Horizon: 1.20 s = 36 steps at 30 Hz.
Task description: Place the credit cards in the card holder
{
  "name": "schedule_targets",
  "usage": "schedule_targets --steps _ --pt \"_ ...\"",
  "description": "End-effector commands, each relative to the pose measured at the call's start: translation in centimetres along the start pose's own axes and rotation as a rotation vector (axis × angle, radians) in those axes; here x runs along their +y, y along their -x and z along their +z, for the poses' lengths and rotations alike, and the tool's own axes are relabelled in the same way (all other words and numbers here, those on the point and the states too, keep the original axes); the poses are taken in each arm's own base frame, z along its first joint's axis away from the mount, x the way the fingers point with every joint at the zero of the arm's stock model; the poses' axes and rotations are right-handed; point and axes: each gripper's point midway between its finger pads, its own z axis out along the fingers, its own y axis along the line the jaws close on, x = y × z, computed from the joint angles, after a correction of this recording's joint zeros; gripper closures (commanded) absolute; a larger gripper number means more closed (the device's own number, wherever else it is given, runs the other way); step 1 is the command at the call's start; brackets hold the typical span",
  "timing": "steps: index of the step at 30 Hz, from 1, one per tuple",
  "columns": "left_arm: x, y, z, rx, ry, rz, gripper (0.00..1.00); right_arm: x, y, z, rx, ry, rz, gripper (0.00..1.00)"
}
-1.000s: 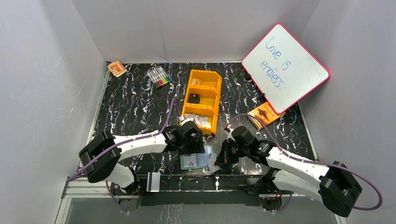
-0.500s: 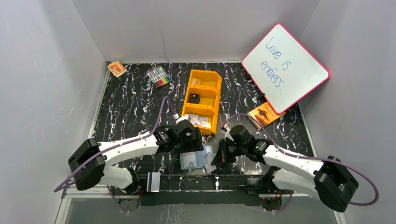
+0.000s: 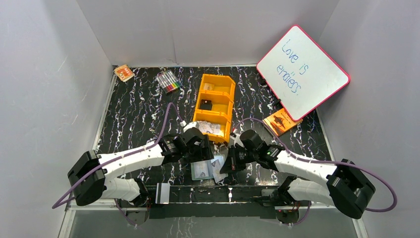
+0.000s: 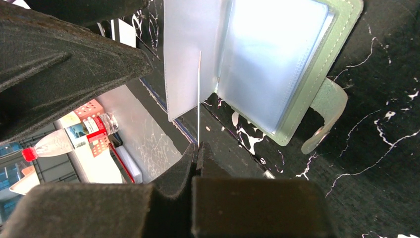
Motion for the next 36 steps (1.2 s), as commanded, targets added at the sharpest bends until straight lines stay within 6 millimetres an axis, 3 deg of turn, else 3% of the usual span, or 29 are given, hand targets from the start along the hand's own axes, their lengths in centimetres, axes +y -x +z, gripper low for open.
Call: schedule_targets --steps 1,8,24,29,36 --pt "0.8 -0.1 -0.1 -0.011 0.024 0.009 0.31 2.5 1.2 -0.1 -0.015 0.067 -0.041 1.00" --pt "0.9 -0.4 0.5 0.000 0.030 0.019 0.56 2.6 1.2 0.1 -0.008 0.066 -0.049 1.00" --pt "2.4 -0.9 1.1 0.013 0.083 0.038 0.91 2.8 1.4 0.5 0.001 0.064 -0.070 1.00" --pt "3.6 -1.0 0.8 0.005 0.129 0.040 0.95 2.8 1.6 0.6 0.002 0.057 -0.077 1.00" --pt "6.0 -1.4 0.1 -0.009 0.201 0.025 0.88 2.1 1.8 1.2 -0.002 0.034 -0.068 1.00"
